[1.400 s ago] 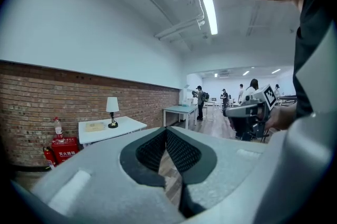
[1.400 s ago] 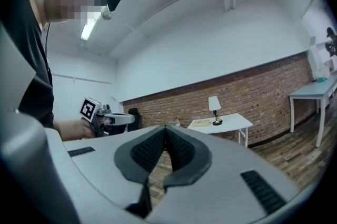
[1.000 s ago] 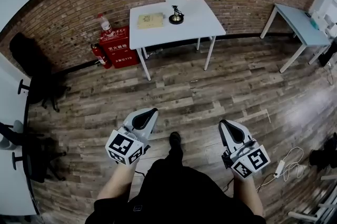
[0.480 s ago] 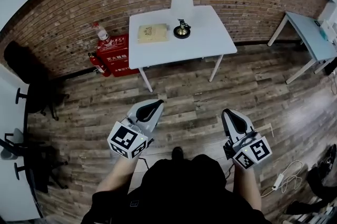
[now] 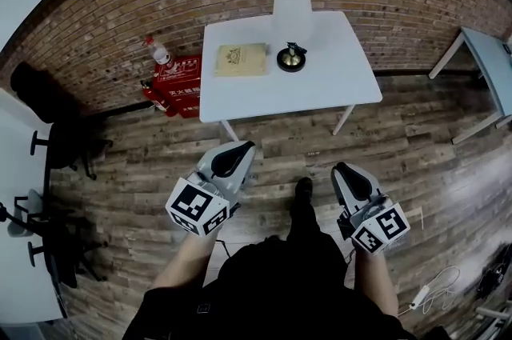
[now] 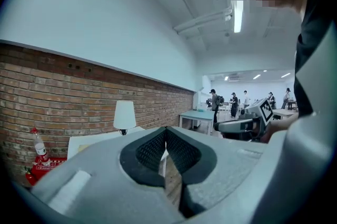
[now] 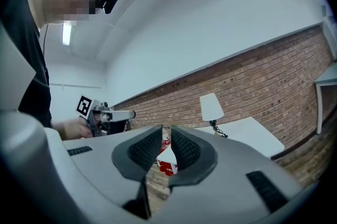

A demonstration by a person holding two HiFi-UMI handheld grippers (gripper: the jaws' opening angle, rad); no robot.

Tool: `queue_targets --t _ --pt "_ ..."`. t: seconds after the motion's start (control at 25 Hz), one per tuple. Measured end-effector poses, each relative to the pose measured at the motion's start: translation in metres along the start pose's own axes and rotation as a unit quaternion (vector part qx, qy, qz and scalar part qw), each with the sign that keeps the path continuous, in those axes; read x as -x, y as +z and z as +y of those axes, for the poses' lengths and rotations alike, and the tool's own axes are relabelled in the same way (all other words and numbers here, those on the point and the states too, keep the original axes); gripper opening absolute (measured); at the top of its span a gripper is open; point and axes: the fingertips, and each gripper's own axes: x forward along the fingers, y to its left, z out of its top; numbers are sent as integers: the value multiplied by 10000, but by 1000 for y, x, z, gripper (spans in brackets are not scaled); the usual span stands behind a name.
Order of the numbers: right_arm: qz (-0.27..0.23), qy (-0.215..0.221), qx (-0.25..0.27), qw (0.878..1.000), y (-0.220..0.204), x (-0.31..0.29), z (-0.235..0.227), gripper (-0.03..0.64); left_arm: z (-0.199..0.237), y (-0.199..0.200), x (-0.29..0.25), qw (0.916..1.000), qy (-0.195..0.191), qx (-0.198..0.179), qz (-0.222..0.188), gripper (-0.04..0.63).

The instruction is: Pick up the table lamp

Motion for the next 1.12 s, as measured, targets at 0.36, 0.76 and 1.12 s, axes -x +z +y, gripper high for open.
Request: queue_targets --t 0.36,0.76,1.12 --pt "-76 519 400 9978 36 -119 -131 77 84 21 -142 9992 403 -7 81 8" --pt "119 654 726 9951 23 -227 -219 94 136 11 -247 9983 533 21 232 8" --pt "491 512 816 9941 -2 -287 -238 112 197 -11 -279 9980 589 235 34 8"
